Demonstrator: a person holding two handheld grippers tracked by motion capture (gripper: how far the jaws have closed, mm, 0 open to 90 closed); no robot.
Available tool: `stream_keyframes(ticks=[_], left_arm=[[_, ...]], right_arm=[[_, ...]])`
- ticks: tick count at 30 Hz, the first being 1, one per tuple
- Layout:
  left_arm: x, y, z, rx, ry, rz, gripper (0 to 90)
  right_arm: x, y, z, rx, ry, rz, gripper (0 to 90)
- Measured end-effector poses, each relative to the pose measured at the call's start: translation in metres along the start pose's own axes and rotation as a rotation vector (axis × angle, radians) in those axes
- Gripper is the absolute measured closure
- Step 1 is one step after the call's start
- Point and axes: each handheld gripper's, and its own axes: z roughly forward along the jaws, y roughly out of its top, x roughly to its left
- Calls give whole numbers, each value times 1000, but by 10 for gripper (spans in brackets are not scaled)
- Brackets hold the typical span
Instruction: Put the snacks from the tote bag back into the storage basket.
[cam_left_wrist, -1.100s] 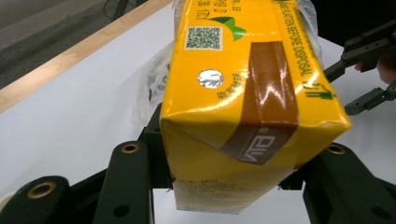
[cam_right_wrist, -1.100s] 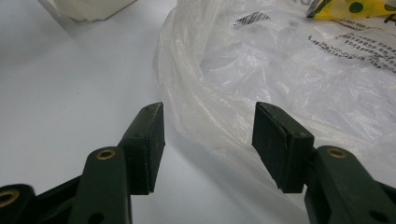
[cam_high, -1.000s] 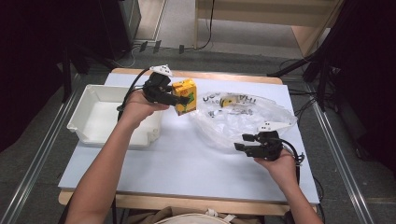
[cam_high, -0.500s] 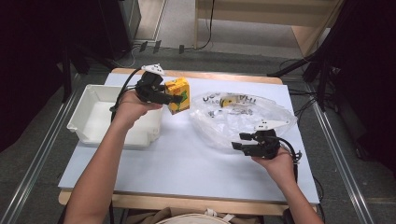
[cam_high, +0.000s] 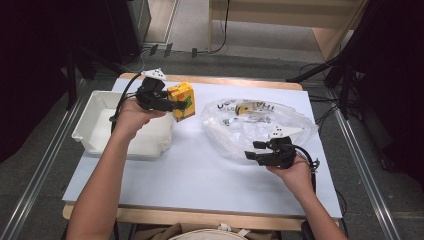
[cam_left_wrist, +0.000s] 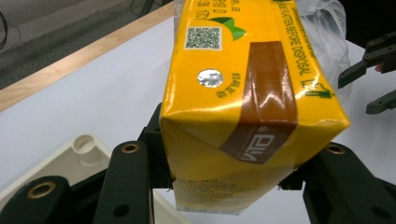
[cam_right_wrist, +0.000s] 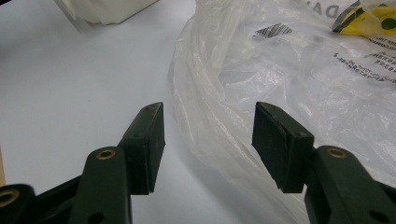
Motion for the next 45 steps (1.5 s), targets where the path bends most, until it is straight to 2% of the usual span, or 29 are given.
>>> stream_keyframes(ticks=[6,16,25,45], left_arm=[[4,-4,-6,-12,19,-5,516],[14,-11,-16,-23,43,-37,516],[23,-17,-25,-20,81,-53,516],[43,-33,-34,-13,146,-82,516]], right_arm=[[0,1,2,-3,9,0,455],[1,4,5,8,12,-8,455],[1,4,6,11,16,-9,455],[0,4,5,9,14,-8,455]])
